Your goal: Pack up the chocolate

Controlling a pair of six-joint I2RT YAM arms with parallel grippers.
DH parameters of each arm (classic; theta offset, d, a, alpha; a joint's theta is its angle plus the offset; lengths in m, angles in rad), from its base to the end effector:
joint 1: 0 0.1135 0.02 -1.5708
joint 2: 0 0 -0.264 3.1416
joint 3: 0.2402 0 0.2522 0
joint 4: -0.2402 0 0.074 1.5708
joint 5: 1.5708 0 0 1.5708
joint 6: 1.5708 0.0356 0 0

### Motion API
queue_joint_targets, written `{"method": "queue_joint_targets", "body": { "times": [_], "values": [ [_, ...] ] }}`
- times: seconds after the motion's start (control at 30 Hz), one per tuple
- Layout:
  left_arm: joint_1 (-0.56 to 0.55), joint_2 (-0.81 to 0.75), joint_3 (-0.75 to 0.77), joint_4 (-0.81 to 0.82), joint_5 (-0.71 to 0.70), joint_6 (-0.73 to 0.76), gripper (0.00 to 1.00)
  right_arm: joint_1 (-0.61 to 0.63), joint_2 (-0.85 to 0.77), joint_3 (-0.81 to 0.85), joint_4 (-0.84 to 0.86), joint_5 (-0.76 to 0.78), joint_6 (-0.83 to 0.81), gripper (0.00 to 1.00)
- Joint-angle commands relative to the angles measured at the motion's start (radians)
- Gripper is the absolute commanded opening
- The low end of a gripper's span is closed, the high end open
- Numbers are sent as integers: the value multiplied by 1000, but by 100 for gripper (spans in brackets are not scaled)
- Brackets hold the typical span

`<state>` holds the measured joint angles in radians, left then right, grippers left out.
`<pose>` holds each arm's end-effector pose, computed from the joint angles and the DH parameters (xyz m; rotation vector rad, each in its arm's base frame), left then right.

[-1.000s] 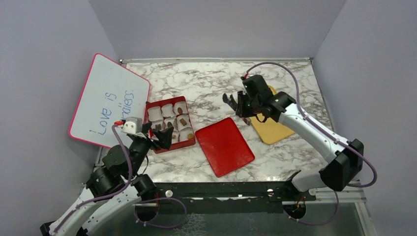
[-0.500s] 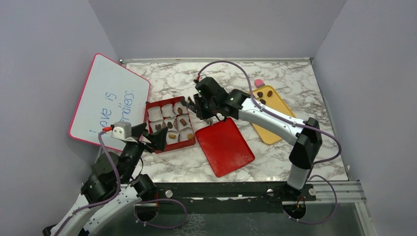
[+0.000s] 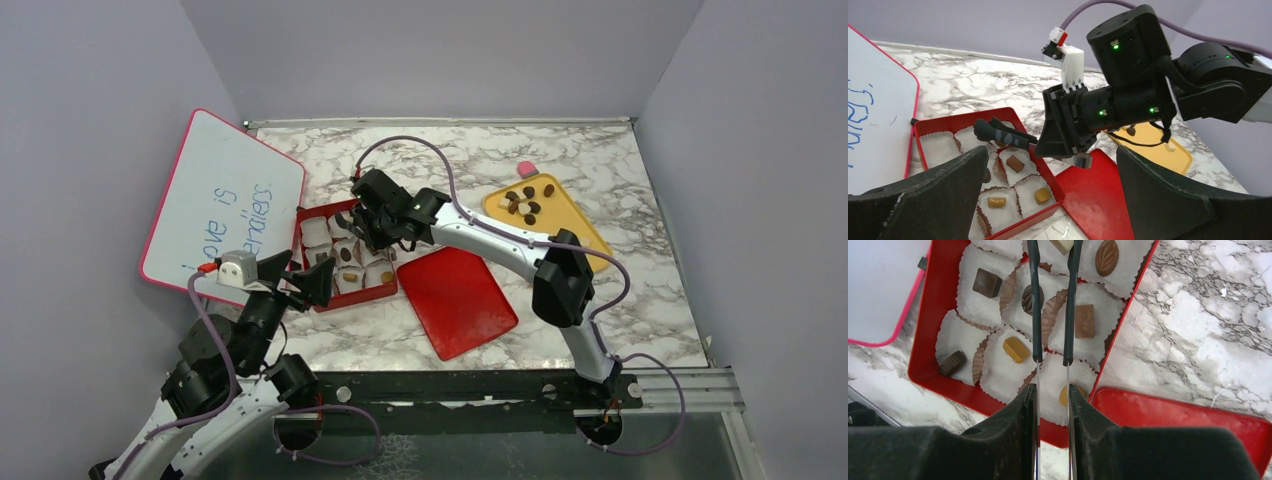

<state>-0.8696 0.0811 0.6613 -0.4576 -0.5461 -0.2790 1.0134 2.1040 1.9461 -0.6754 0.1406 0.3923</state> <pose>0.0351 -0.0129 0.3321 -0.0169 1.4889 -0.5382 0.2576 0.4039 0.2807 -0.6851 2.3528 0.4802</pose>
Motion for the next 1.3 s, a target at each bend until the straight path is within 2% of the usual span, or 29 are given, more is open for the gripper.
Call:
{"method": "queue_joint_targets", "body": {
  "times": [0.0,0.7,0.97,1.27],
  "values": [
    [4,-12,-3,17,-20,-5,99,5,50,67,15,-9,-13,29],
    [4,-21,-3,12,-21,-7,99,5,131,102,11,-8,-28,31],
    [4,-22,-3,13,-19,-6,99,6,108,151,-3,-25,-29,31],
    [4,-27,-3,13,-23,-4,99,7,109,125,14,-47,-21,31]
  ]
}}
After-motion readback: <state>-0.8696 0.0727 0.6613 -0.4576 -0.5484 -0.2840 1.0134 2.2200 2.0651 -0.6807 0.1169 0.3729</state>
